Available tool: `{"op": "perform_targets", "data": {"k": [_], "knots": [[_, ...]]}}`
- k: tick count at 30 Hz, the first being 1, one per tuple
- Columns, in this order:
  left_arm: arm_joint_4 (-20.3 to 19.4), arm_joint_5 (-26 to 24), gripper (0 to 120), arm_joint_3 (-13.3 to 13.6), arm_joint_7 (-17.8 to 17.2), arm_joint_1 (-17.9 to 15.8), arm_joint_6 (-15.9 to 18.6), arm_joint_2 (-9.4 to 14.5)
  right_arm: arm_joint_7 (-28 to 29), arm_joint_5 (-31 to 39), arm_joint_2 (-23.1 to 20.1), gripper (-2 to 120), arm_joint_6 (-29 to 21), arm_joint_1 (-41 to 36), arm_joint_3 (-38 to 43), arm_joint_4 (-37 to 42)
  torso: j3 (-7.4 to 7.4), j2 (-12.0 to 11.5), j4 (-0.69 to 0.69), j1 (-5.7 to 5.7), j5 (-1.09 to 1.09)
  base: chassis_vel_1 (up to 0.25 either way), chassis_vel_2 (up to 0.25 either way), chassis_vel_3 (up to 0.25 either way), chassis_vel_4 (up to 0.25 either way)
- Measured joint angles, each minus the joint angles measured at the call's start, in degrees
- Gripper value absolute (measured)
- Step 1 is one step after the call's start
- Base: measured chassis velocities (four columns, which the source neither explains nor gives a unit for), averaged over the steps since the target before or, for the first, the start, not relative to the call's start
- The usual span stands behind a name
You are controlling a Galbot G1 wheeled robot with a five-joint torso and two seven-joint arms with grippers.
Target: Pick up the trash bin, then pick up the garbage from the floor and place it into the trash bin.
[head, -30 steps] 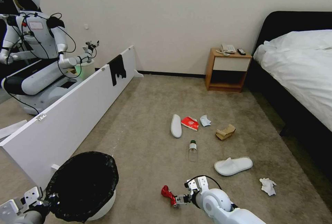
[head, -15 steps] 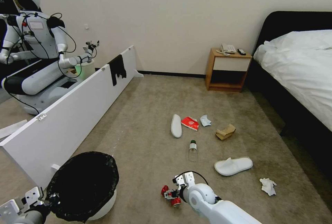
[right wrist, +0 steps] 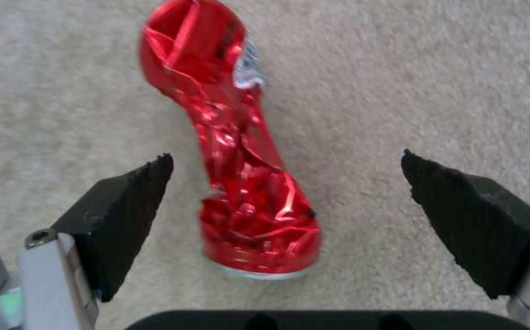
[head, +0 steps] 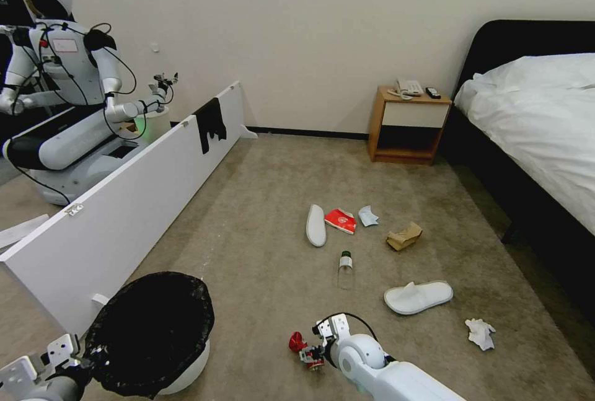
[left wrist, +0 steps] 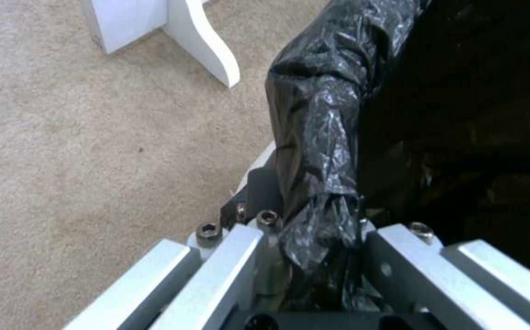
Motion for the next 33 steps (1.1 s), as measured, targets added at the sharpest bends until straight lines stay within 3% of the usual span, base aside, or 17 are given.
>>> {"op": "perform_targets", "data": {"k": [3,6,14,19,24,33], "knots": [[0.1,0.1,1,0.2,0.0,-0.1,0.0,0.0,-0.2,-0.3,0.1,95,0.4,-0.3,0.0,-0.9,0.00,0.0,0.00,0.00,0.00,0.000,0.000,0.000,0.000],[0.1,0.2,1,0.4,0.0,-0.1,0.0,-0.2,-0.5,-1.0,0.4,82,1.2,-0.7,-0.3,-2.0,0.00,0.0,0.00,0.00,0.00,0.000,0.000,0.000,0.000],[0.1,0.3,1,0.5,0.1,0.1,0.0,-0.2,-1.1,-2.3,2.0,63,3.2,-0.8,-1.8,-4.5,-0.01,0.0,0.00,0.00,-0.01,0.000,0.000,0.000,0.000],[0.0,0.3,1,0.5,0.1,0.1,0.0,-0.2,-1.1,-2.4,2.2,62,3.5,-0.7,-1.9,-4.7,0.00,0.0,-0.01,0.00,-0.02,0.000,0.000,0.000,0.000],[0.0,0.3,1,0.5,0.2,0.1,0.0,-0.2,-1.2,-2.6,2.7,49,4.0,-0.6,-2.4,-5.2,-0.01,0.0,-0.02,0.00,-0.04,0.000,0.000,0.000,0.000],[0.2,0.4,1,0.8,0.2,-0.1,0.0,-0.1,-1.4,-3.1,2.2,49,4.7,-0.9,-2.6,-4.9,-0.01,0.0,0.02,0.00,0.02,0.000,0.000,0.000,0.000]]}}
